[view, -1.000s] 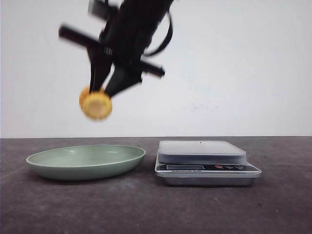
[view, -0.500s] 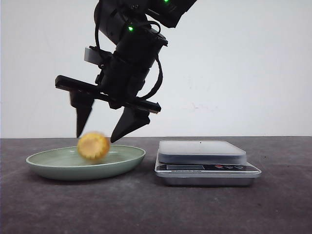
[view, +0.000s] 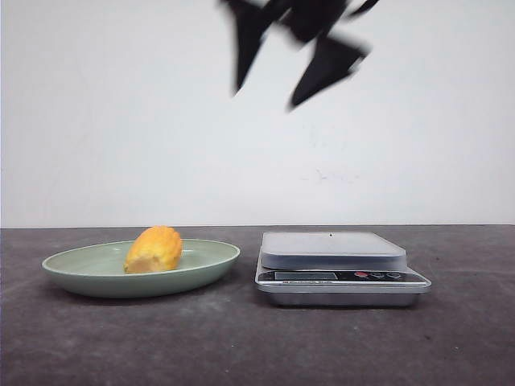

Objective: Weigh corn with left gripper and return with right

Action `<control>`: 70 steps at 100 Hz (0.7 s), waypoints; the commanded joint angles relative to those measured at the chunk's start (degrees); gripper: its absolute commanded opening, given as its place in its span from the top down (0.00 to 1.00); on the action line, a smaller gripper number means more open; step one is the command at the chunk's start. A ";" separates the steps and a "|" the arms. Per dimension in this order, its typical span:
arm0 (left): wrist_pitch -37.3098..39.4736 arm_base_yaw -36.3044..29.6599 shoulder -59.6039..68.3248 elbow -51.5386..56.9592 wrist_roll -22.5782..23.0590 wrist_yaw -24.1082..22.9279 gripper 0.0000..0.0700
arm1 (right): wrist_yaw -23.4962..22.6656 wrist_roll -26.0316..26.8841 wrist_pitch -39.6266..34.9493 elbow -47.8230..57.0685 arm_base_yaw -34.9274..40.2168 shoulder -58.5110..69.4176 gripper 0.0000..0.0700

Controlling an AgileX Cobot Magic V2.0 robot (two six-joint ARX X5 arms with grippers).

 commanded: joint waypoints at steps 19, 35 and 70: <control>4.02 -0.44 0.07 0.70 2.91 0.09 0.38 | 0.13 -5.90 -10.91 1.46 -4.31 -21.14 0.28; 6.36 -0.44 0.07 0.70 4.20 0.11 0.38 | 7.21 -8.17 -18.84 1.42 -4.72 -33.42 0.28; 11.89 -0.44 0.94 0.57 8.11 0.09 0.38 | 16.31 -5.16 -26.34 -5.92 -4.70 -56.06 0.28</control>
